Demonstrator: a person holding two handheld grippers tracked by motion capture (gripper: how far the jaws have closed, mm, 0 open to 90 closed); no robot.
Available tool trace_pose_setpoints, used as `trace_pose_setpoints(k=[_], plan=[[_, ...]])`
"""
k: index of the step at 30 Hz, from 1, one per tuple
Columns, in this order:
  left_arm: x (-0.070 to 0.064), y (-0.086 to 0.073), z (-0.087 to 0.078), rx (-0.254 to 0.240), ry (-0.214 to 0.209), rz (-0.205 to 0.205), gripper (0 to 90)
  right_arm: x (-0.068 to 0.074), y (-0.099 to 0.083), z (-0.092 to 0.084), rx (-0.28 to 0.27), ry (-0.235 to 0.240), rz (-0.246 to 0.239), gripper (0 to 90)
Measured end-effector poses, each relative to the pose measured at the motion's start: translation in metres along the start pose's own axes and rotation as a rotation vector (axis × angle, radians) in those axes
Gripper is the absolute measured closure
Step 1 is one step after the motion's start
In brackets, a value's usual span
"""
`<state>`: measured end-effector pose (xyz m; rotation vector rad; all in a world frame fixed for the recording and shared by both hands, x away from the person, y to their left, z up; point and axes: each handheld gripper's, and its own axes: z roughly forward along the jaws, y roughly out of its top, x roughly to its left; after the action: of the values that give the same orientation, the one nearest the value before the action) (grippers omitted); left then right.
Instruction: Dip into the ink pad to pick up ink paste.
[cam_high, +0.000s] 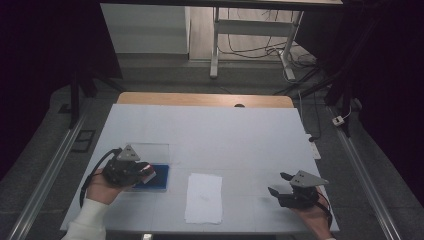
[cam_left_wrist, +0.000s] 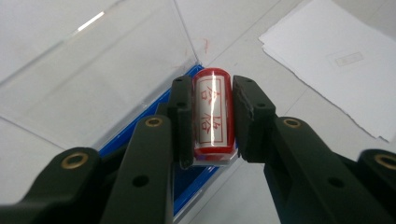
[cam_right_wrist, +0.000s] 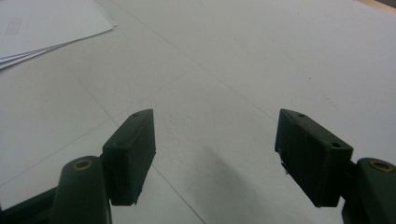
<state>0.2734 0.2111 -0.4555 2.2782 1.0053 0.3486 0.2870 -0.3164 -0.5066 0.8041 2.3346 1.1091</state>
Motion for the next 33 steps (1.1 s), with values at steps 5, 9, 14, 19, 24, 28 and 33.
trace_pose_setpoints(k=[5,9,14,19,24,28,33], plan=[[0.0,0.001,0.008,0.021,0.001,0.004,70.0,0.0,0.0,0.0,0.003,0.003,-0.004,28.4],[0.0,0.001,0.012,0.027,0.002,0.005,70.0,0.0,0.0,0.001,0.005,0.003,-0.005,28.4],[0.001,0.0,0.017,0.039,0.008,-0.003,70.0,0.0,-0.001,0.001,0.006,0.004,-0.004,28.5],[0.002,0.0,0.022,0.05,0.012,-0.006,70.0,0.001,-0.001,0.002,0.015,0.008,-0.007,28.5],[0.004,0.0,0.024,0.058,0.019,-0.008,70.0,0.001,-0.001,0.002,0.015,0.007,-0.007,28.5],[0.005,-0.002,0.024,0.059,0.031,-0.016,70.0,0.0,-0.002,0.003,0.016,0.008,-0.008,28.5],[0.007,-0.003,0.027,0.069,0.038,-0.017,70.1,0.0,-0.002,0.003,0.017,0.008,-0.01,28.5]])
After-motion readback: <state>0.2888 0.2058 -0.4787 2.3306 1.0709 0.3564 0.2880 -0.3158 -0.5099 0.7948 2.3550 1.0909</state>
